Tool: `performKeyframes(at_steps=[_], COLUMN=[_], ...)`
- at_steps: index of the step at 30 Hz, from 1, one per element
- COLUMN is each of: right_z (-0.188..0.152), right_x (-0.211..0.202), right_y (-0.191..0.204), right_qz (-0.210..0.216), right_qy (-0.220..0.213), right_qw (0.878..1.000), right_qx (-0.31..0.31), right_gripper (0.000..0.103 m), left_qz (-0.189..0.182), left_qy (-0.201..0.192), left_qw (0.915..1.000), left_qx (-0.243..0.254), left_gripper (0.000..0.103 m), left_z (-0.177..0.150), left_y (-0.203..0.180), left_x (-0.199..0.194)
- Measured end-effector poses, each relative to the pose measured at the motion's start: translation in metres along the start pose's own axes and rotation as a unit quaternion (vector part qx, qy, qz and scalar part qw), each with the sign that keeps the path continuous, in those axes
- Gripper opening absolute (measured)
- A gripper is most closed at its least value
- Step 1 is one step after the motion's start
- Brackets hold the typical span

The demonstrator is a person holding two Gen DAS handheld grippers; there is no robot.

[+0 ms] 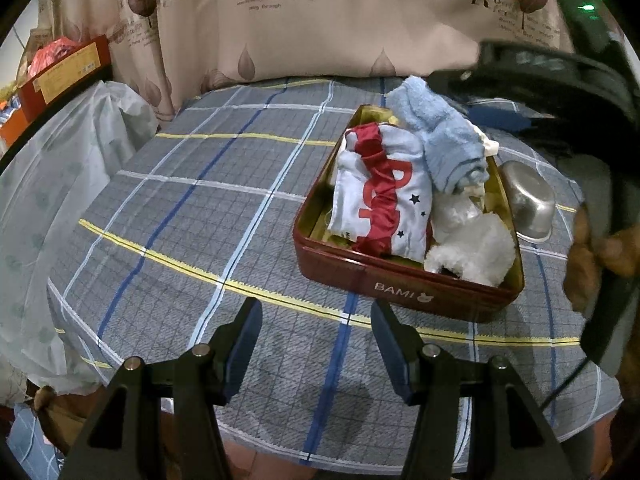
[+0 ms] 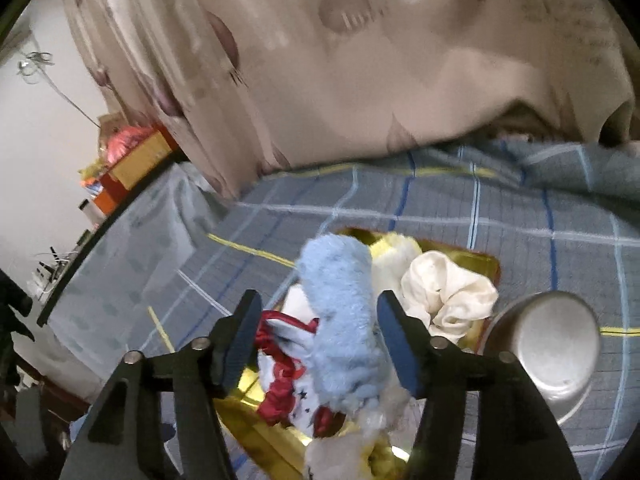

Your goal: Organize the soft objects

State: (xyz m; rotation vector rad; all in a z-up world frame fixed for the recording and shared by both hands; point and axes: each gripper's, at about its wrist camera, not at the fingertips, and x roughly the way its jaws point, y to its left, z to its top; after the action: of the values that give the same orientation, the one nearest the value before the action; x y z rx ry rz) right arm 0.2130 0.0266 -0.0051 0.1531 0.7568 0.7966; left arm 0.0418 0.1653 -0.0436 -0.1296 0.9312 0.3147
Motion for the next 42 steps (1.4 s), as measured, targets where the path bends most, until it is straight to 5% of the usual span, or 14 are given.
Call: performKeyframes(at_steps=[7, 9, 12, 18, 26, 42], right_z=[-0.036, -0.053, -0.078, -0.113, -0.128, -0.154], right_x=[-0.08, -0.105, -0.135, -0.176, -0.21, -0.215], right_y=[0.033, 0.047, 0.063, 0.083, 0.075, 0.099], right_qz=[-0.039, -0.071, -0.1, -0.19, -0.222, -0.233], right_qy=[-0.086, -0.12, -0.177, -0.241, -0.24, -0.234], right_qw=[0.993, 0.986, 0.974, 0.947, 0.944, 0.941], right_qx=[-0.07, -0.09, -0.098, -0.093, -0.051, -0.076], right_gripper=[0.07, 0.088, 0.101, 0.102, 0.102, 0.102], left_qz=[-0.021, -0.039, -0.054, -0.06, -0.065, -0.054], left_qy=[-0.05, -0.063, -0.088, -0.131, -0.154, -0.19], left_qw=[0.9984, 0.9972, 0.9945, 0.989, 0.9852, 0.9793], left_qx=[0.015, 0.014, 0.017, 0.03, 0.037, 0.043], left_gripper=[0.058, 0.058, 0.058, 0.058, 0.058, 0.058], left_z=[-0.001, -0.002, -0.002, -0.005, -0.024, -0.042], left_y=[-0.001, -0.001, -0.003, -0.015, -0.014, -0.004], left_x=[-0.012, -0.017, -0.03, -0.062, -0.102, -0.126])
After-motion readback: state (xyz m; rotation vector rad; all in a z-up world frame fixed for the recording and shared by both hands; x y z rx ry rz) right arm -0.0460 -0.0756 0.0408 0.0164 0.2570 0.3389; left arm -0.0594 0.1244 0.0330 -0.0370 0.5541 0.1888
